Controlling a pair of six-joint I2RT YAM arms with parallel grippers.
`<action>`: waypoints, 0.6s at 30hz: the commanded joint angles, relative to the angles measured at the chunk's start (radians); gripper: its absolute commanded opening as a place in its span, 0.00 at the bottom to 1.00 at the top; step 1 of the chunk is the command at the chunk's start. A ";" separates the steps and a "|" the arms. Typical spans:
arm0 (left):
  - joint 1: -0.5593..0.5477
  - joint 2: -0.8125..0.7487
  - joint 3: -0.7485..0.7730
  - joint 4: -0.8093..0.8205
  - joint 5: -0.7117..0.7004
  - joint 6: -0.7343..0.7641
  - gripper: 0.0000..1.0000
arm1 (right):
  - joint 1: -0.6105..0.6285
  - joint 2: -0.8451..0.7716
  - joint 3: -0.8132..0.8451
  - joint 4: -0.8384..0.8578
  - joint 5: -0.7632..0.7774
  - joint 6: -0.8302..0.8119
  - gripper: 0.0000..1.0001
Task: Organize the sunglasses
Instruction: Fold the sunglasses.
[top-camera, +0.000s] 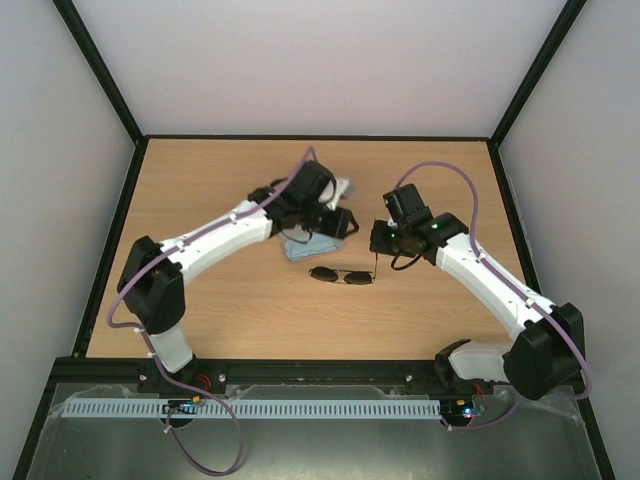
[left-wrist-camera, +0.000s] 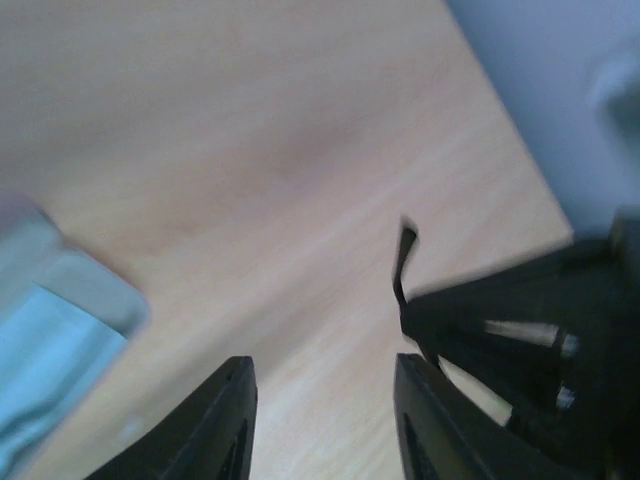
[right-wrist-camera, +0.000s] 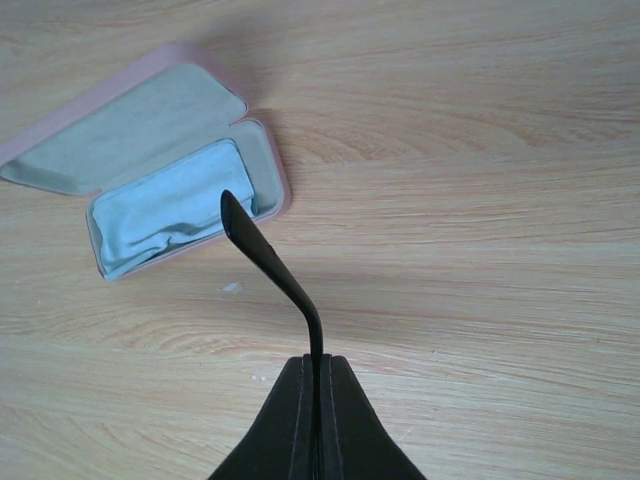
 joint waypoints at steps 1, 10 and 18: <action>0.107 -0.101 -0.008 0.014 0.017 -0.084 0.68 | 0.003 -0.043 0.002 0.005 0.072 -0.011 0.02; 0.186 -0.455 -0.526 0.618 0.152 -0.483 1.00 | 0.004 -0.085 0.000 0.237 0.323 0.187 0.01; 0.094 -0.610 -0.755 0.939 -0.021 -0.698 0.99 | 0.004 -0.126 -0.045 0.375 0.365 0.424 0.01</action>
